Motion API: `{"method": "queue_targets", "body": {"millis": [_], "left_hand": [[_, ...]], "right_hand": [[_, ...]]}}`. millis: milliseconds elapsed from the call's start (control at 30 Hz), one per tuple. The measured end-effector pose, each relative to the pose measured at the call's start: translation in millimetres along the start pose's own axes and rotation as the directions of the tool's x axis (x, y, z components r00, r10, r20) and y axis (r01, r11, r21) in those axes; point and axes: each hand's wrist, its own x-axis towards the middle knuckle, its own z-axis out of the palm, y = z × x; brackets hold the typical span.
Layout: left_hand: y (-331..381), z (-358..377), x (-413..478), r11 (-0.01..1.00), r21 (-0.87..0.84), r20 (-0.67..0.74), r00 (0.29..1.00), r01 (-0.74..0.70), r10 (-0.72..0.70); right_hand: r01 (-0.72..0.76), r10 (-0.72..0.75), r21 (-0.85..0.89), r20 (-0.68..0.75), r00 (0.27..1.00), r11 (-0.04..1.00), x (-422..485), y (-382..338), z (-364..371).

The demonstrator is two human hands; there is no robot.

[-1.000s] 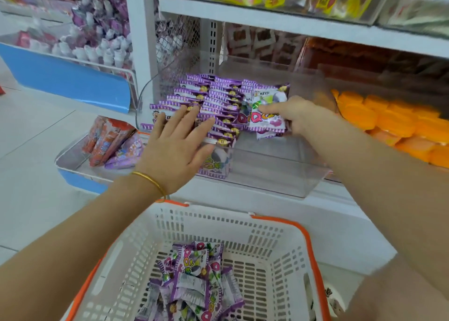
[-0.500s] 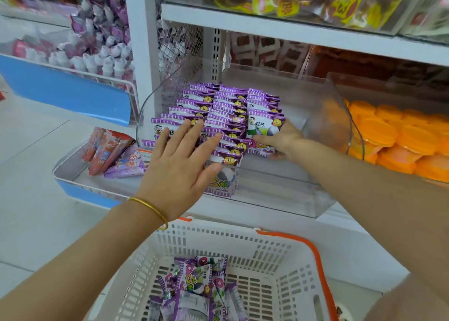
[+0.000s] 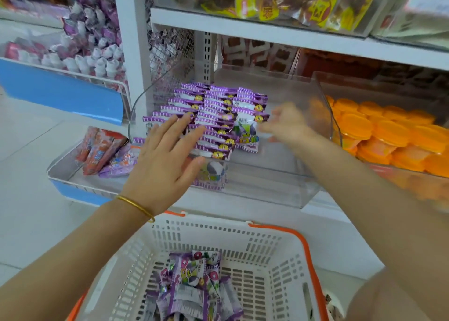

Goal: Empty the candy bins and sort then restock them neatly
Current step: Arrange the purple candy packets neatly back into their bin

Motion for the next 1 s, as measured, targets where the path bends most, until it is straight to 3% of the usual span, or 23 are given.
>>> {"method": "queue_targets", "body": {"millis": [100, 167, 267, 367, 433, 533, 733, 800, 933, 1000], "left_hand": [[16, -8, -16, 0.98, 0.052, -0.098, 0.976, -0.191, 0.195], [26, -3, -35, 0.948, 0.072, -0.026, 0.949, -0.311, 0.314], [29, 17, -71, 0.927, 0.067, 0.18, 0.919, -0.368, 0.352], [34, 33, -100, 0.949, 0.057, 0.332, 0.903, -0.309, 0.274], [35, 40, -116, 0.956, 0.066, 0.372, 0.896, -0.287, 0.243], [33, 46, -140, 0.972, 0.067, 0.445, 0.879, -0.225, 0.173], [28, 53, -161, 0.99, 0.069, 0.545, 0.836, -0.123, 0.066], [27, 56, -161, 0.992, 0.073, 0.559, 0.828, -0.104, 0.046], [26, 63, -160, 0.994, 0.065, 0.571, 0.82, -0.093, 0.04], [27, 65, -161, 0.994, 0.063, 0.575, 0.817, -0.093, 0.04]], "right_hand": [[0.218, -0.232, 0.222, 0.04, 0.972, 0.95, -80, -10, -19], [0.165, -0.213, 0.195, 0.262, 0.941, 0.967, -117, 13, -8], [-0.072, 0.126, -0.114, 0.588, 0.799, 0.991, -137, 96, 45], [-0.172, 0.441, -0.439, 0.641, 0.628, 0.882, -147, 208, 102], [-0.052, 0.523, -0.587, 0.674, 0.522, 0.808, -164, 272, 126], [0.174, 0.553, -0.642, 0.744, 0.374, 0.747, -192, 336, 147], [0.537, 0.482, -0.628, 0.778, 0.404, 0.563, -208, 382, 166], [0.518, 0.453, -0.59, 0.808, 0.378, 0.62, -198, 381, 164], [0.21, 0.335, -0.403, 0.895, 0.295, 0.891, -171, 357, 164], [0.21, 0.322, -0.378, 0.911, 0.257, 0.901, -176, 352, 177]]}}
